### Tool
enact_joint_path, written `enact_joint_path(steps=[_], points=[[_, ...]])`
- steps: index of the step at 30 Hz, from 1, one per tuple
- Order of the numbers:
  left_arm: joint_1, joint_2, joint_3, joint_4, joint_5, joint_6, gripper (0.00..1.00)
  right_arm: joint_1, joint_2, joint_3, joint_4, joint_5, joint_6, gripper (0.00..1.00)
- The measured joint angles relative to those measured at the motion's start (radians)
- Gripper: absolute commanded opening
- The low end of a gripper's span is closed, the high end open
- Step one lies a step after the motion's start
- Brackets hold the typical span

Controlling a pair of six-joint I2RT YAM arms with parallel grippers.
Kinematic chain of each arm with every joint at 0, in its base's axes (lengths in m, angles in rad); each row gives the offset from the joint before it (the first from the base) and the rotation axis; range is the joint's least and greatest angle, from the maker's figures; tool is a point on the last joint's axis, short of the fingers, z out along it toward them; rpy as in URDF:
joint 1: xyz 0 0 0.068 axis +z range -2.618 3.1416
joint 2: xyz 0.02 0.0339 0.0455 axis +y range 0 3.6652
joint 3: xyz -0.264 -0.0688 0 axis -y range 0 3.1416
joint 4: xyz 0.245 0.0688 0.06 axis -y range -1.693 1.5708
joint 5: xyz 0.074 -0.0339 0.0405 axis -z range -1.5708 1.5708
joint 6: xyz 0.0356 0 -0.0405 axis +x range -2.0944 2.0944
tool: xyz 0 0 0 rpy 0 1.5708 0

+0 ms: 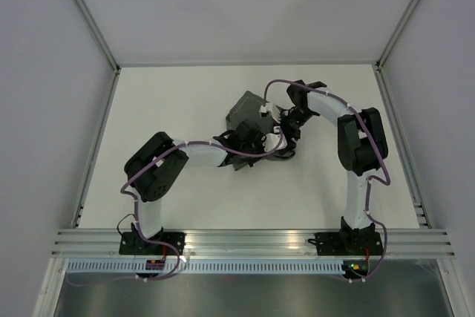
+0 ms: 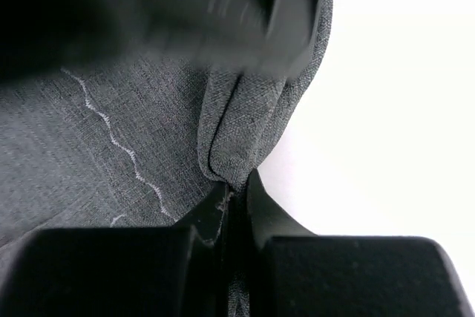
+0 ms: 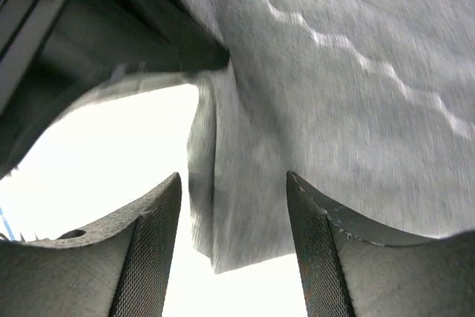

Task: Fold the napkin, place the utensils inside, and roll it up
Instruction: Roll the napkin with the utensil

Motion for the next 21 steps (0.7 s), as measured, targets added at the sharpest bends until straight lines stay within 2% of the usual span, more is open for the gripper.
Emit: enact_joint_path(steps=[5,10,21], points=[[0.058,0.021,0.064,-0.076,0.135,-0.022,0.02,-0.053,-0.082,-0.056,0.085,0.008,0.031,0.65],[0.125,0.077,0.155,-0.213,0.291,-0.059,0.02,-0.105,-0.22,-0.19,0.184,0.006,0.042,0.66],[0.255,0.264,0.411,-0.465,0.609,-0.134,0.02,-0.069,-0.568,-0.557,0.444,0.04,0.024,0.68]])
